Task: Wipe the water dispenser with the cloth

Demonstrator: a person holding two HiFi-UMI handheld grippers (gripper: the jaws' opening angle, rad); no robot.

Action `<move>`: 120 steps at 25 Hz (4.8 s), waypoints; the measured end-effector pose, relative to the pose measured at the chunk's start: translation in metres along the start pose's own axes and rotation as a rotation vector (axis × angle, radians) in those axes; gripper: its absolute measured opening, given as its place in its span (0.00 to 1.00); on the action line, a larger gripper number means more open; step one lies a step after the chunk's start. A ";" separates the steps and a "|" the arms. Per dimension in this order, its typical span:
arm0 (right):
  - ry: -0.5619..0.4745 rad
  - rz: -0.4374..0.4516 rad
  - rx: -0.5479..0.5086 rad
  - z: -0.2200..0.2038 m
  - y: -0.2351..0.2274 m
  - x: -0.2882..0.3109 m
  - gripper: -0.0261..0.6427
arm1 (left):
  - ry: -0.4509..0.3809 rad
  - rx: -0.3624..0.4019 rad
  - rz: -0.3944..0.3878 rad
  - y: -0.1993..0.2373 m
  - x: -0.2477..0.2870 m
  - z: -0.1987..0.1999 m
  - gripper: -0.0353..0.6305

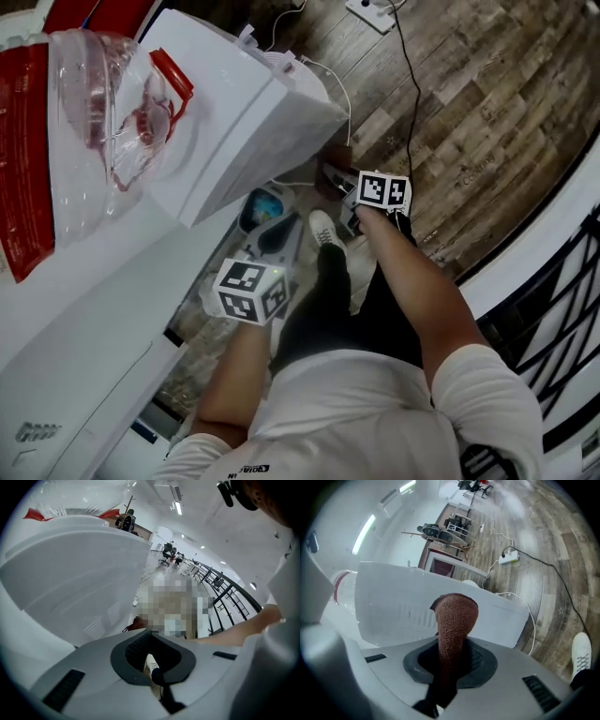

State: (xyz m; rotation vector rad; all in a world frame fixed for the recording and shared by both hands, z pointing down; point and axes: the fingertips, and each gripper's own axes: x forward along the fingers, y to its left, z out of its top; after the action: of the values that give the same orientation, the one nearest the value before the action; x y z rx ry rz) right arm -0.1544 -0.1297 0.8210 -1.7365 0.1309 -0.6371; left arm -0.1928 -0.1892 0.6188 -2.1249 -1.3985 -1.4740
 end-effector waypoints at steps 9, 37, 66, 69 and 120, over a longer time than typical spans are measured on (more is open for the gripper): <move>0.036 0.073 -0.295 0.079 0.086 -0.103 0.13 | -0.068 0.065 -0.027 -0.063 0.011 0.076 0.04; 0.073 0.175 -0.831 0.284 0.340 -0.211 0.13 | -0.381 0.131 -0.067 -0.122 -0.015 0.299 0.04; 0.886 0.698 -1.002 0.461 0.391 -0.020 0.13 | -0.698 -0.701 0.626 -0.012 0.005 0.437 0.04; 1.015 0.791 -1.033 0.463 0.387 -0.026 0.13 | -0.761 -0.821 0.719 -0.034 0.014 0.442 0.04; 1.276 1.026 -1.501 0.242 0.298 0.017 0.13 | -0.747 -1.022 0.954 -0.084 -0.014 0.315 0.04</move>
State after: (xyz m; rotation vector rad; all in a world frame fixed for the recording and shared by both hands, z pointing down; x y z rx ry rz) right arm 0.0490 -0.0084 0.5186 -1.7874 2.7265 -0.7573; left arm -0.0632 0.0418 0.4285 -3.3449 0.6211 -1.0276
